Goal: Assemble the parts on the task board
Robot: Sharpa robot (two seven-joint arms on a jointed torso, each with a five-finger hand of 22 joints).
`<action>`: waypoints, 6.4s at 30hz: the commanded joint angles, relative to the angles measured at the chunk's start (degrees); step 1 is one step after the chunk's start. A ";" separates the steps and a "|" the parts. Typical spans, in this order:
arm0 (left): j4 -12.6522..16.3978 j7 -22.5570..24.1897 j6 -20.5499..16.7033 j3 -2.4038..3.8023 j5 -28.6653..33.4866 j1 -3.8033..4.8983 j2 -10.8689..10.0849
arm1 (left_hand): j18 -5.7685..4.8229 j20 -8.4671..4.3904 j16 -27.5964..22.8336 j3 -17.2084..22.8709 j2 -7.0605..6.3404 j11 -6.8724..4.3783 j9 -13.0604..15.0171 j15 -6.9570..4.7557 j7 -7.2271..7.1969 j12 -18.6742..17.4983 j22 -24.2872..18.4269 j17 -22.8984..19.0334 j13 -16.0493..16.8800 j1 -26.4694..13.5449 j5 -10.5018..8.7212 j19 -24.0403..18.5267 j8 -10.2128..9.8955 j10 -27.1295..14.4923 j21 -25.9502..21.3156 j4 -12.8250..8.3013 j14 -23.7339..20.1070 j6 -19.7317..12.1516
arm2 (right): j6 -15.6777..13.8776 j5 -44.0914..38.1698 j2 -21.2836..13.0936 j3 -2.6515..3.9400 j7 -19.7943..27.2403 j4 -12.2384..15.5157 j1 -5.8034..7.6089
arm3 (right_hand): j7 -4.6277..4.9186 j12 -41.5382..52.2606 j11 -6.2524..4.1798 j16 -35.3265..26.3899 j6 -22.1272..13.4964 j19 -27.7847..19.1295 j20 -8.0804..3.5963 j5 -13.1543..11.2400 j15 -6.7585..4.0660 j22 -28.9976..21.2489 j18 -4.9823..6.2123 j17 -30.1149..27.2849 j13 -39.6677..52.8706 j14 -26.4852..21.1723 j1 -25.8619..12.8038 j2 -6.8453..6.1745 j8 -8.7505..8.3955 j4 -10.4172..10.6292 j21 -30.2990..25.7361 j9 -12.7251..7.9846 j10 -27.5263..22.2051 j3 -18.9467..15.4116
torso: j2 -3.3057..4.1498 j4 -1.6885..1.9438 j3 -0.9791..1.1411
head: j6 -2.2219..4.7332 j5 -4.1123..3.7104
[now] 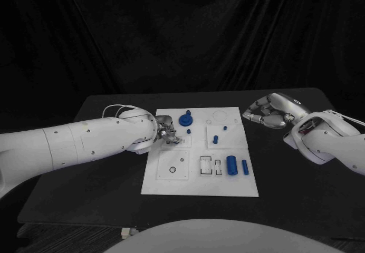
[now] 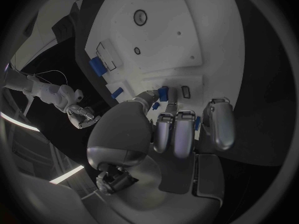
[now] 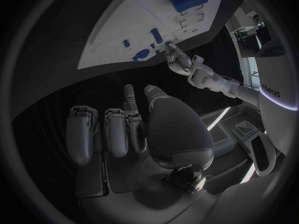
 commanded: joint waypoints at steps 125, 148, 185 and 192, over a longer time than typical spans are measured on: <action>-11.08 -6.57 15.03 -0.04 15.20 3.98 7.21 | 0.88 -0.64 0.91 14.79 -3.39 -0.40 -0.37 -0.43 -0.94 0.20 10.28 10.31 15.09 -4.85 -1.44 1.11 1.38 5.94 -0.08 -8.56 3.19 3.06 | 1.50 -0.04 0.19 0.04 -1.89 -0.37 -0.52 | -0.02 0.20 0.36 -0.52 -0.33 2.60 0.44 3.30 0.18 12.69 0.01 -0.39 15.06 3.38 2.32 -0.32 -0.35 -1.11 -0.66 0.12 6.10 1.35 | -0.03 0.02 0.00 | -0.01 -0.55; -11.93 -6.57 15.52 -0.04 15.15 2.94 7.98 | 0.93 -0.63 0.81 14.94 -3.37 -0.42 -0.39 -0.43 -0.95 0.20 10.23 10.13 15.09 -4.87 -1.32 1.00 1.36 5.94 -0.27 -8.74 3.08 3.12 | 1.59 -0.04 0.15 0.04 -2.11 -0.31 -0.56 | -0.02 0.20 0.36 -0.52 -0.34 2.62 0.43 3.64 0.18 12.71 0.00 -0.41 15.06 3.38 2.41 -0.34 -0.37 -1.18 -0.63 0.11 6.10 1.44 | 0.00 0.00 0.02 | -0.01 -0.65; -13.30 -6.86 16.29 -0.04 14.08 2.33 8.67 | 1.14 -0.07 0.49 -1.15 -1.30 0.10 -2.28 0.14 -0.68 0.20 10.11 9.77 15.09 -12.65 -25.22 0.64 -1.74 5.94 -1.89 0.48 2.76 4.67 | 2.14 -0.03 0.19 0.04 -2.24 -0.50 -0.86 | 0.01 0.20 0.37 -0.56 -0.41 2.54 0.43 3.97 0.18 12.65 0.04 -0.53 15.06 3.36 2.51 -0.39 -0.43 -1.28 -0.78 0.10 6.10 1.56 | 0.00 0.01 0.01 | -0.01 -0.65; -12.75 -6.86 15.50 -0.04 11.56 2.32 7.99 | 1.01 -0.30 0.77 -2.90 -0.59 -0.32 0.68 -0.21 -1.21 0.20 10.31 10.28 15.09 -12.43 -25.07 1.15 0.80 5.94 -1.30 0.99 3.10 4.68 | 2.32 -0.03 0.22 0.04 -2.30 -0.58 -0.90 | 0.03 0.20 0.38 -0.58 -0.47 2.51 0.43 4.02 0.18 12.63 0.06 -0.58 15.06 3.35 2.52 -0.43 -0.46 -1.29 -0.86 0.09 6.10 1.57 | -0.02 0.00 -0.01 | -0.01 -0.62</action>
